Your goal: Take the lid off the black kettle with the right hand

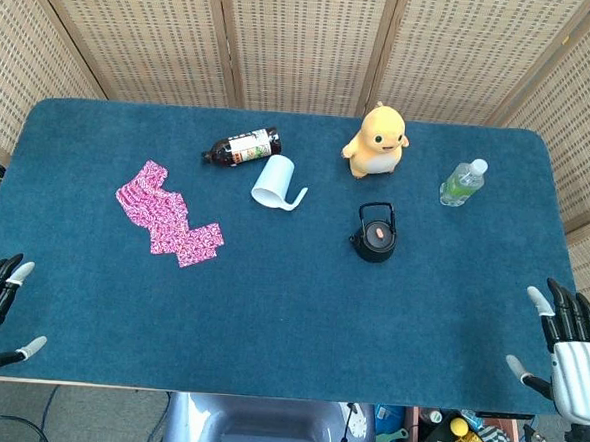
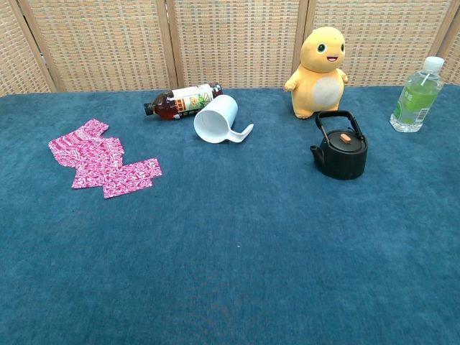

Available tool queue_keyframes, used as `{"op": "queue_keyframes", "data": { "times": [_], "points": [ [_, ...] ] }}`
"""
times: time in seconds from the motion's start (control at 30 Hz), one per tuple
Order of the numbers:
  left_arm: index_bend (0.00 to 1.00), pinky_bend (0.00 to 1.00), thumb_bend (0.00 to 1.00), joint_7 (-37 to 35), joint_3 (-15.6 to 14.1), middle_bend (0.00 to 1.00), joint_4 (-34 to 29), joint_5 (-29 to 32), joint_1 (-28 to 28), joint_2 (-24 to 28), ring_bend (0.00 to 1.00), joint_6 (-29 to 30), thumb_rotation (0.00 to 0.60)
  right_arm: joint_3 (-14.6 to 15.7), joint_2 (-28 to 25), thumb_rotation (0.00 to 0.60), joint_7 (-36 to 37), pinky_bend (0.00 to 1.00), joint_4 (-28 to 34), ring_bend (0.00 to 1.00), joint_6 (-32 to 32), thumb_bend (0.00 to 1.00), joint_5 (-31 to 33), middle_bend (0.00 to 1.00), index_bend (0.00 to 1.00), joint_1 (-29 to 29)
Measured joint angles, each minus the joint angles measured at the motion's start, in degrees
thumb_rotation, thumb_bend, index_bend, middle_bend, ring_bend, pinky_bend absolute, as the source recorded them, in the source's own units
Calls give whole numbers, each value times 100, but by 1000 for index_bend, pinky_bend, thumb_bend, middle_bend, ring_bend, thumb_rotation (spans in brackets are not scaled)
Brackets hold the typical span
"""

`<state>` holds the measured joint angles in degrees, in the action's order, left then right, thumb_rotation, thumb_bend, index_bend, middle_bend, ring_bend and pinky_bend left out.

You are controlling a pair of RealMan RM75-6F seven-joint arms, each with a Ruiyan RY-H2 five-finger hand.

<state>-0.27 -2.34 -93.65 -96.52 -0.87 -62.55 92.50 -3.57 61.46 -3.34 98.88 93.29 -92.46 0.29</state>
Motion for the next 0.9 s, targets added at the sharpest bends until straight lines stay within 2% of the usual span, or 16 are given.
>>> {"op": "queue_keyframes", "data": {
  "times": [0.07,0.23,0.33,0.43,0.53,0.6,0.7,0.77,0.9],
  "points": [
    [0,0,118,-6,3,0,1,-4,-7,1,0,-4,600,15,-7,600,23,0,-6,0,-41,33,-13,0,0,15],
    [0,0,117,-31,51,0,61,10,-20,-53,0,20,600,58,2,600,126,0,-107,0,-319,269,-117,0,0,174],
    [0,0,117,-12,77,0,96,12,-30,-85,0,33,600,60,16,600,141,0,-273,0,-577,452,-269,0,0,396],
    [0,0,117,39,111,0,94,39,-46,-106,0,26,600,-7,17,600,134,0,-435,0,-970,780,-402,0,0,773],
    [0,0,117,108,125,0,62,92,-63,-116,0,-36,600,-139,11,600,142,0,-523,0,-1530,967,-410,0,0,1224],
    [0,0,117,139,127,0,50,135,-77,-123,0,-99,600,-230,14,600,118,0,-563,0,-1949,998,-356,0,0,1519],
    [0,0,117,185,161,0,55,287,-119,-147,0,-240,600,-412,84,600,74,25,-659,0,-2791,1000,-186,13,68,2107],
    [0,0,117,235,187,0,49,408,-149,-160,0,-348,600,-554,225,600,58,65,-788,0,-3356,1000,-75,43,120,2602],
    [0,0,117,390,228,0,1,544,-198,-177,0,-476,600,-762,731,600,-178,93,-1269,0,-3937,1000,51,80,156,3433]
  ]
}}
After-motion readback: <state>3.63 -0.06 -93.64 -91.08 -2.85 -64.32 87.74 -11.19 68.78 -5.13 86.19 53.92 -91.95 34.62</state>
